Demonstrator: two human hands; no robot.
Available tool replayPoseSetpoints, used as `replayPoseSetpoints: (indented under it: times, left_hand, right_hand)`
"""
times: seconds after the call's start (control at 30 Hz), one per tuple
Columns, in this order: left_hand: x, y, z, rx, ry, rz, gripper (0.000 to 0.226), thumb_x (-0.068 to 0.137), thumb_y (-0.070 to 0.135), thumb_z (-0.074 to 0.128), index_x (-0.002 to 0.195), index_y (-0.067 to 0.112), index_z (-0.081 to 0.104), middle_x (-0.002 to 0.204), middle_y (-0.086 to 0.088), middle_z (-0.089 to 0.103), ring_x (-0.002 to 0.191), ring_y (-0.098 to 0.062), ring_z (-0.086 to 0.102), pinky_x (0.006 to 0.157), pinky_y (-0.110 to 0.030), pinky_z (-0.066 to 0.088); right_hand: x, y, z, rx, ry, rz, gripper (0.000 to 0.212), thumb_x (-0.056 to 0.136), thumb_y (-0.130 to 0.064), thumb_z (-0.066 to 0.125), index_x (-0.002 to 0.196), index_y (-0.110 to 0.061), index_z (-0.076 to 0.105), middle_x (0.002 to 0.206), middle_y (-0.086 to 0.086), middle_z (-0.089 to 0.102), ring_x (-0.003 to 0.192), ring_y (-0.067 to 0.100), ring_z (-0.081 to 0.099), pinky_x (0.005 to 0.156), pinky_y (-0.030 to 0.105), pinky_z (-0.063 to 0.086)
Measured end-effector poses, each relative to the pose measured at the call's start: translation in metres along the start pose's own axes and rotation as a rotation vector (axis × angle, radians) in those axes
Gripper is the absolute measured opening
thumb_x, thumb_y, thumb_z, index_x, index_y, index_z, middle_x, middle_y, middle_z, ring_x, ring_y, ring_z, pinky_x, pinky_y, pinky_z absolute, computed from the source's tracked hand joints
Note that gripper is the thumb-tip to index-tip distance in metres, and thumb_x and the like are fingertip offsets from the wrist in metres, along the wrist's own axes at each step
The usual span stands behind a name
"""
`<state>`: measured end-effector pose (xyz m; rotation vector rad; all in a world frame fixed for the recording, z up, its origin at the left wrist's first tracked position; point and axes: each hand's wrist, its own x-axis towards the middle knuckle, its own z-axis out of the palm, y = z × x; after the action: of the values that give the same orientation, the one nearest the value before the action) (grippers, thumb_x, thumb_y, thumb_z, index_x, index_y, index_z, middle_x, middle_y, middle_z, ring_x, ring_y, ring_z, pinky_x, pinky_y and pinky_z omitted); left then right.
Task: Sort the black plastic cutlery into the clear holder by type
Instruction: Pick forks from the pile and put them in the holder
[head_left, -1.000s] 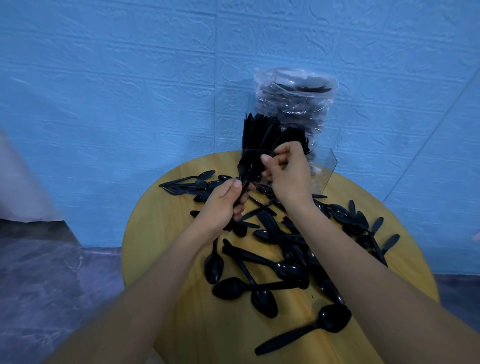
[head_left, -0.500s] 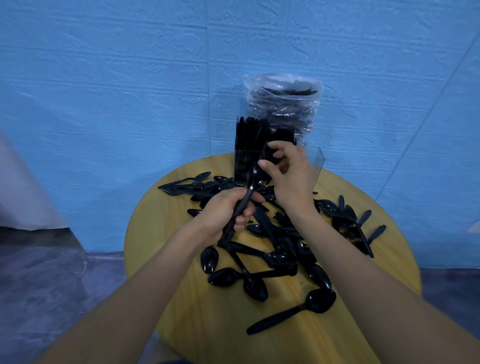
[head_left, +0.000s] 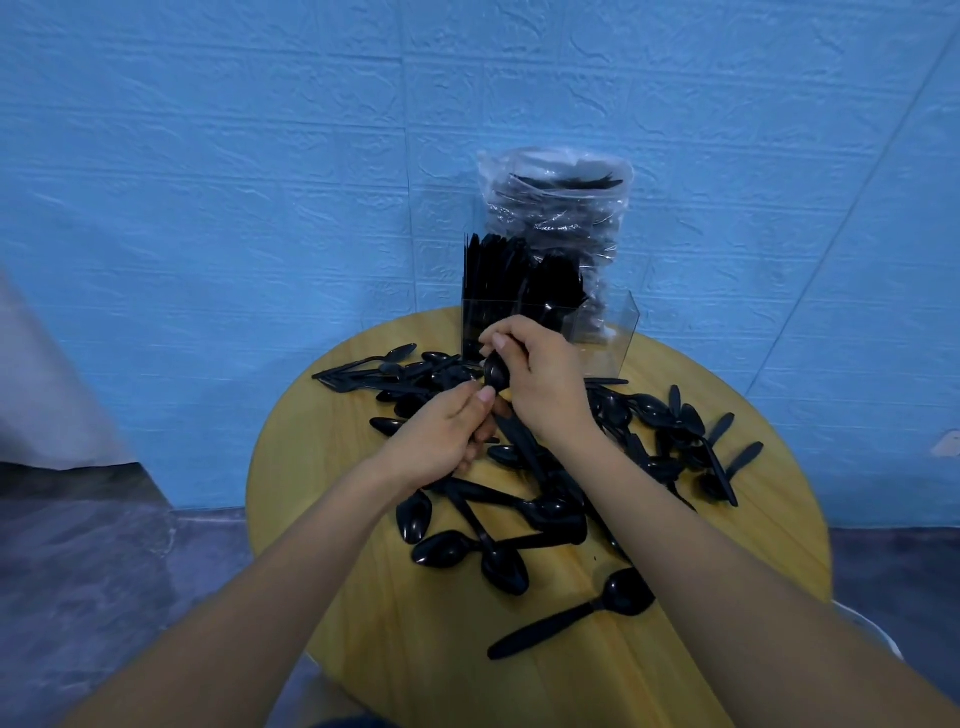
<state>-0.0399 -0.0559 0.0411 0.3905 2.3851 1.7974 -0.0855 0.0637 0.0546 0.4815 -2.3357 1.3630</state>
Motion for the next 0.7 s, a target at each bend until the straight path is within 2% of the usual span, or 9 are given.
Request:
replayPoseSetpoints:
  times: [0.13,0.27,0.37,0.47,0.53,0.6,0.7]
  left_hand:
    - [0.000,-0.011,-0.012,0.096,0.033,-0.036,0.022,0.102,0.022,0.031,0.095,0.013,0.049,0.074,0.000,0.049,0.056,-0.007,0.047,0.050,-0.020,0.042]
    - [-0.003,-0.028,-0.027,0.156,0.042,-0.032,0.026,0.103,0.020,0.029,0.091,0.018,0.052,0.069,0.002,0.041,0.047,-0.001,0.036,0.044,-0.012,0.031]
    - [-0.004,-0.045,-0.043,0.129,0.193,-0.051,0.026,0.103,0.021,0.028,0.095,0.016,0.052,0.070,0.005,0.040,0.050,-0.002,0.037,0.045,-0.012,0.030]
    - [-0.001,-0.065,-0.063,0.101,0.430,-0.056,0.027,0.103,0.022,0.028,0.100,0.013,0.053,0.070,0.004,0.041,0.054,-0.004,0.035,0.044,-0.015,0.031]
    - [0.002,-0.073,-0.075,0.051,0.553,-0.042,0.027,0.103,0.021,0.027,0.101,0.011,0.052,0.069,0.004,0.041,0.055,-0.006,0.035,0.045,-0.012,0.032]
    - [0.009,-0.082,-0.086,0.035,0.650,-0.028,0.026,0.103,0.020,0.027,0.101,0.010,0.051,0.068,0.003,0.041,0.057,-0.007,0.036,0.050,-0.016,0.033]
    - [0.021,-0.100,-0.101,0.073,0.764,-0.011,0.025,0.104,0.022,0.028,0.103,0.012,0.051,0.069,0.003,0.044,0.061,-0.011,0.040,0.059,-0.028,0.035]
  right_hand:
    - [0.003,0.004,0.008,-0.029,0.061,0.082,0.022,0.097,-0.008,0.048,0.094,-0.010,0.069,0.084,-0.004,0.066,0.082,0.011,0.060,0.065,0.006,0.040]
    - [0.006,0.004,0.026,-0.014,-0.052,0.104,0.022,0.098,-0.014,0.047,0.098,-0.004,0.068,0.089,0.007,0.070,0.085,0.020,0.063,0.074,0.023,0.045]
    - [0.011,0.006,0.039,0.026,-0.164,0.097,0.036,0.101,-0.026,0.039,0.099,0.002,0.062,0.088,0.018,0.065,0.083,0.030,0.060,0.077,0.041,0.046]
    - [0.019,0.014,0.049,-0.033,-0.247,0.102,0.033,0.102,-0.026,0.038,0.099,-0.001,0.060,0.086,0.010,0.060,0.078,0.020,0.055,0.071,0.037,0.042]
    - [0.026,0.019,0.057,-0.146,-0.326,0.113,0.028,0.100,-0.021,0.044,0.114,-0.004,0.061,0.107,0.010,0.062,0.097,0.021,0.056,0.084,0.031,0.042]
    - [0.034,0.023,0.070,-0.243,-0.394,0.114,0.031,0.098,-0.019,0.048,0.127,-0.007,0.056,0.126,0.011,0.055,0.115,0.023,0.051,0.095,0.027,0.038]
    - [0.042,0.027,0.094,-0.349,-0.485,0.081,0.039,0.097,-0.024,0.051,0.134,-0.012,0.049,0.135,0.008,0.047,0.127,0.025,0.040,0.106,0.032,0.032]
